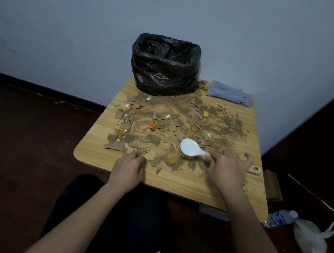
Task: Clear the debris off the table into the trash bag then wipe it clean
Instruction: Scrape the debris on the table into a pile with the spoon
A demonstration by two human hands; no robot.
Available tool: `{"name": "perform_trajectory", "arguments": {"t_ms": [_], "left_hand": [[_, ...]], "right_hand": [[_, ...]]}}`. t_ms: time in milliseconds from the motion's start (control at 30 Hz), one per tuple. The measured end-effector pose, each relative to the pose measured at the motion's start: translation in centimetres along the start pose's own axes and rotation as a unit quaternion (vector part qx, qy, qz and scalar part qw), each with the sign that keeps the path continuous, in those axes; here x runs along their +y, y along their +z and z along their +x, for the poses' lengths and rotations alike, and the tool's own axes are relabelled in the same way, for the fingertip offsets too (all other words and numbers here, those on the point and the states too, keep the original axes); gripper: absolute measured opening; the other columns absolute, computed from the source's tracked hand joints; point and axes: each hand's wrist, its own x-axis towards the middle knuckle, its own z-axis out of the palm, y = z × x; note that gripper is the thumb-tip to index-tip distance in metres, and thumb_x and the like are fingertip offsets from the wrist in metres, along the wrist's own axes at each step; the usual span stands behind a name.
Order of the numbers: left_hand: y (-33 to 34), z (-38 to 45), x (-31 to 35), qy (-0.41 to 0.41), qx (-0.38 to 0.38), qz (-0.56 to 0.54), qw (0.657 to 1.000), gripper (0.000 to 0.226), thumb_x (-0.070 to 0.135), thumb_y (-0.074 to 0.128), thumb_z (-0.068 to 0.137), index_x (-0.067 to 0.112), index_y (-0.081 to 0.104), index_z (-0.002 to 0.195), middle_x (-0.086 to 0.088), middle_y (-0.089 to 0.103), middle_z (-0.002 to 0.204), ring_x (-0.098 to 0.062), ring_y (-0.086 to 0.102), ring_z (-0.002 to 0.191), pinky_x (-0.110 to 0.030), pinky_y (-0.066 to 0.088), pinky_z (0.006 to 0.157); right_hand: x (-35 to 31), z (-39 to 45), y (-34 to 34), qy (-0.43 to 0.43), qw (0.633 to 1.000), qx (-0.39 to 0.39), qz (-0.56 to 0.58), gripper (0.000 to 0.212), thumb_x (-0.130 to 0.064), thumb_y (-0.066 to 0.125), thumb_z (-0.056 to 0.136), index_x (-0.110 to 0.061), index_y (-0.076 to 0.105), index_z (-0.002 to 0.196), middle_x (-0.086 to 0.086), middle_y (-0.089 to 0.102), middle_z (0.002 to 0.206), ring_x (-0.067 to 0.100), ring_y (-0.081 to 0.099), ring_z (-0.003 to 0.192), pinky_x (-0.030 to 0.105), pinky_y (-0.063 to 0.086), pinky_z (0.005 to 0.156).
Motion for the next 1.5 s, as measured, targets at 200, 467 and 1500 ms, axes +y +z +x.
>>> {"name": "perform_trajectory", "arguments": {"t_ms": [200,467,1500], "left_hand": [[0.3,0.2,0.4,-0.005,0.004,0.02,1.0,0.034,0.016,0.043,0.094,0.017,0.057,0.124,-0.002,0.056,0.122,-0.024,0.051,0.11,-0.033,0.04,0.087],[-0.2,0.1,0.4,0.003,-0.019,0.041,0.999,0.034,0.015,0.042,0.092,0.013,0.055,0.123,-0.005,0.056,0.122,-0.028,0.052,0.108,-0.035,0.04,0.086],[-0.6,0.6,0.5,0.003,-0.042,0.066,0.997,0.037,0.018,0.042,0.092,0.015,0.052,0.128,-0.004,0.054,0.127,-0.026,0.052,0.113,-0.035,0.041,0.091]], "right_hand": [[-1.5,-1.1,-0.5,-0.086,0.996,-0.024,-0.002,0.024,-0.038,0.046,0.097,-0.038,0.065,0.112,-0.006,0.065,0.105,0.018,0.054,0.11,0.051,0.006,0.107],[-5.9,-0.4,0.3,-0.123,0.992,-0.04,-0.004,0.018,-0.029,0.055,0.089,-0.031,0.07,0.098,-0.001,0.062,0.093,0.022,0.055,0.102,0.052,0.002,0.107],[-5.6,2.0,0.6,-0.077,0.996,-0.052,-0.011,0.018,-0.031,0.053,0.093,-0.032,0.068,0.102,-0.003,0.065,0.101,0.021,0.055,0.106,0.053,0.011,0.11]]}}
